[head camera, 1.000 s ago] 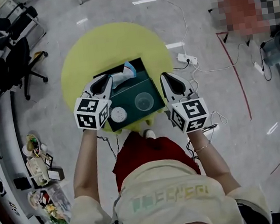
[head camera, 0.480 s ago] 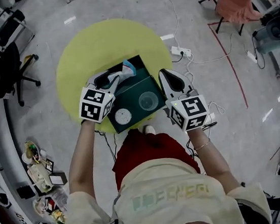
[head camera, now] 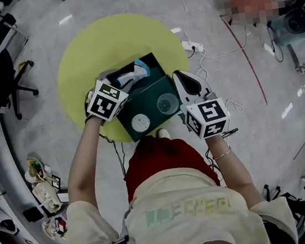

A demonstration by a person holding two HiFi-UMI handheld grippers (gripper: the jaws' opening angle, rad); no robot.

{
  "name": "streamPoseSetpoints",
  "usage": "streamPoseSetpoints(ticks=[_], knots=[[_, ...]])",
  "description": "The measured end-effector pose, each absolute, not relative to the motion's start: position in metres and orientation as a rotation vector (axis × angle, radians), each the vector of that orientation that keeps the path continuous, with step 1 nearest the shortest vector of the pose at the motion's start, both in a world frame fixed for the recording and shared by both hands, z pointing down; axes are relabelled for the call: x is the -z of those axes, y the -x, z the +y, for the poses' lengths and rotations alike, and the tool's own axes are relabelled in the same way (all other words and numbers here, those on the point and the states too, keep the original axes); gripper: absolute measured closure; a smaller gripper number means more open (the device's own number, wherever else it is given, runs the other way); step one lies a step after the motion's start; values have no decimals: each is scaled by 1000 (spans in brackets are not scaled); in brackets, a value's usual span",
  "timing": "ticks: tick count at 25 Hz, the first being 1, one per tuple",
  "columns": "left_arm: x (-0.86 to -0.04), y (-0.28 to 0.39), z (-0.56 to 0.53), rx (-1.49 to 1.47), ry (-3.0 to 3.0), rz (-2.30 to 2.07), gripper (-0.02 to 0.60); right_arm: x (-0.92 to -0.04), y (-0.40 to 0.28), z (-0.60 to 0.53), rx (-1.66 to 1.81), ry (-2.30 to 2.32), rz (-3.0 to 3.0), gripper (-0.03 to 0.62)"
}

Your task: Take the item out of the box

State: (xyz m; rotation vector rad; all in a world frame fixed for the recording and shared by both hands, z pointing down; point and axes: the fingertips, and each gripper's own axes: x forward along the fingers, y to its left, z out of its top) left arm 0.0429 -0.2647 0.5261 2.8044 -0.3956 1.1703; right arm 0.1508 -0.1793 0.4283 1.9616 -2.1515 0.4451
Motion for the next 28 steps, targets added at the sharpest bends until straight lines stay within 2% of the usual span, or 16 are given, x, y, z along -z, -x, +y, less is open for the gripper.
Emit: streamPoseSetpoints(ticks=[15, 28], knots=[[-574, -63, -261, -1459, -2829, -62, 370, -439, -137, -208, -500, -1864, -2088, 557], [-604, -60, -263, -1700, -2841, -9, 354, -451, -133, -219, -549, -1796, -2078, 557]])
